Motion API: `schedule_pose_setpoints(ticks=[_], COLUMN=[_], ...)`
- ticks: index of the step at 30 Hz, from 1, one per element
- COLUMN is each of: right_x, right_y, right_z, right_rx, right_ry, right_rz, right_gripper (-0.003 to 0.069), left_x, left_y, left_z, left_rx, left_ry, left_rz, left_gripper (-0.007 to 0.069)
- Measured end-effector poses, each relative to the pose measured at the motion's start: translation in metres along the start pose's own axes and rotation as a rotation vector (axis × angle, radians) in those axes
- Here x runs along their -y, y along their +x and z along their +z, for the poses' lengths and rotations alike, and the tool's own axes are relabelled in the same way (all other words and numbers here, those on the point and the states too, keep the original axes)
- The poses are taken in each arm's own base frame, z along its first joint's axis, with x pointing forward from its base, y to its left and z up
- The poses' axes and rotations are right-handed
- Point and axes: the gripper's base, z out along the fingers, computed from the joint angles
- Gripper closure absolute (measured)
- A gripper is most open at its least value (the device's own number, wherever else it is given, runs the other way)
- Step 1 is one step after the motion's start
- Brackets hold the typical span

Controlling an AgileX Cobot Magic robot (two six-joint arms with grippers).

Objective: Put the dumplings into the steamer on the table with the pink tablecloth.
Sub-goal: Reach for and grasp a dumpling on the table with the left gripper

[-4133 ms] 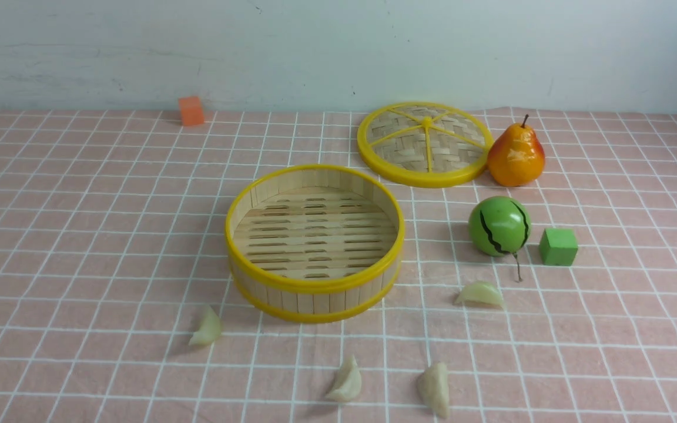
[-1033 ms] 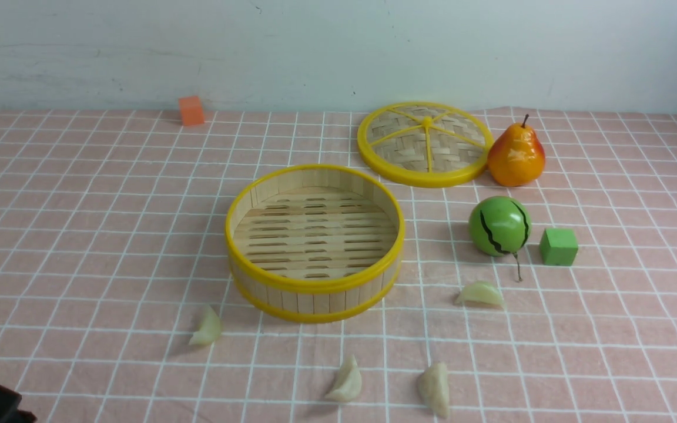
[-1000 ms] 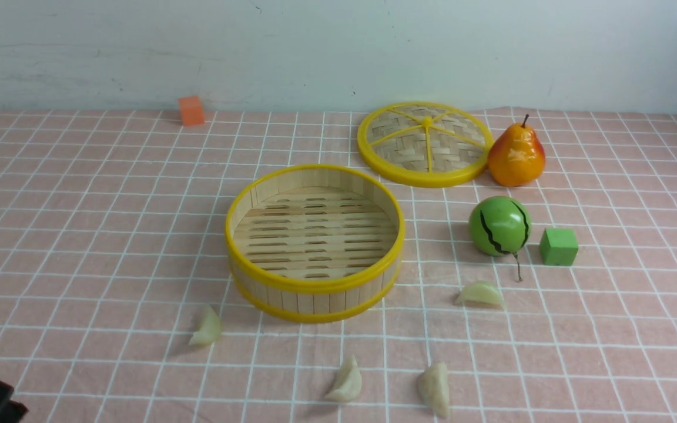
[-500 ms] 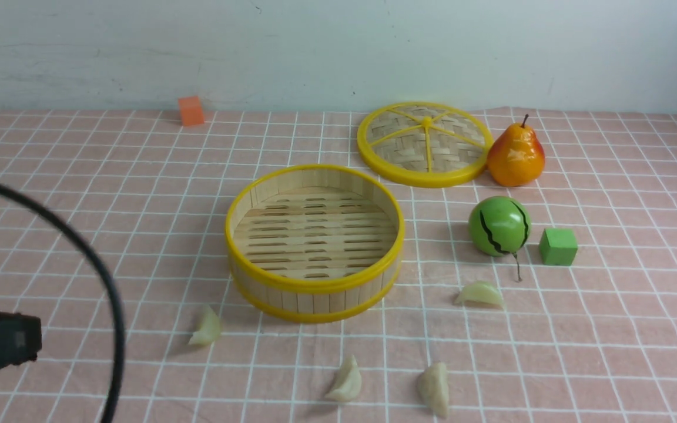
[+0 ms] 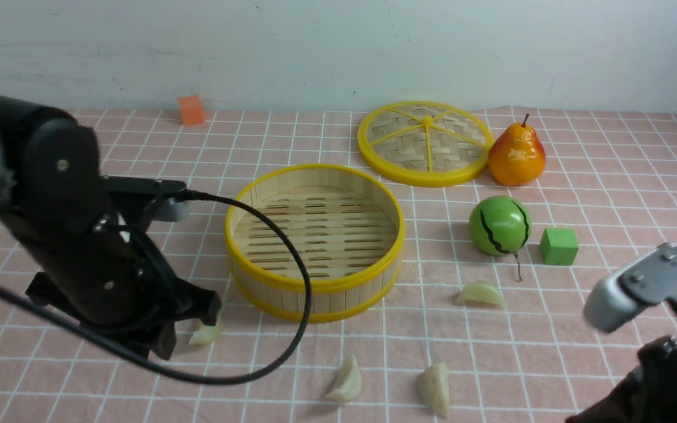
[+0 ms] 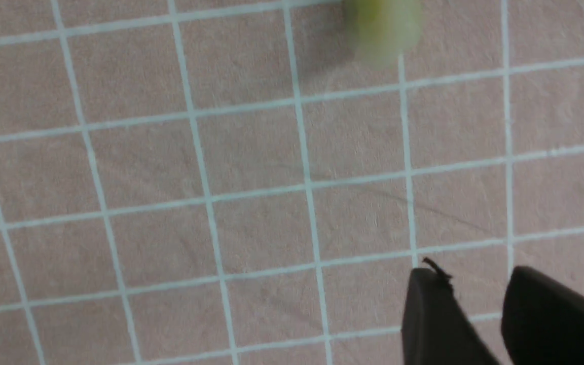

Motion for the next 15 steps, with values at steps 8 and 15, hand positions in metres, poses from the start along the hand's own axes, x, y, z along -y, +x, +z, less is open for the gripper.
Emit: schedule_pose_setpoints(ticks=[8,15], right_x=[-0.013,-0.013], right_y=[0.004,0.003], right_z=[0.008,0.008], right_rx=[-0.085,-0.073], right_ry=[-0.015,-0.006], right_rz=[-0.072,-0.071], right_gripper=[0.0659,0.0655], left_x=[0.003,0.003], left_y=[-0.039,-0.051], left_z=[0.032,0.068], left_rx=[0.051,0.028], left_ry=[-0.057,-0.086], left_rz=[-0.036,-0.045], left_gripper=[0.0088,0.0049])
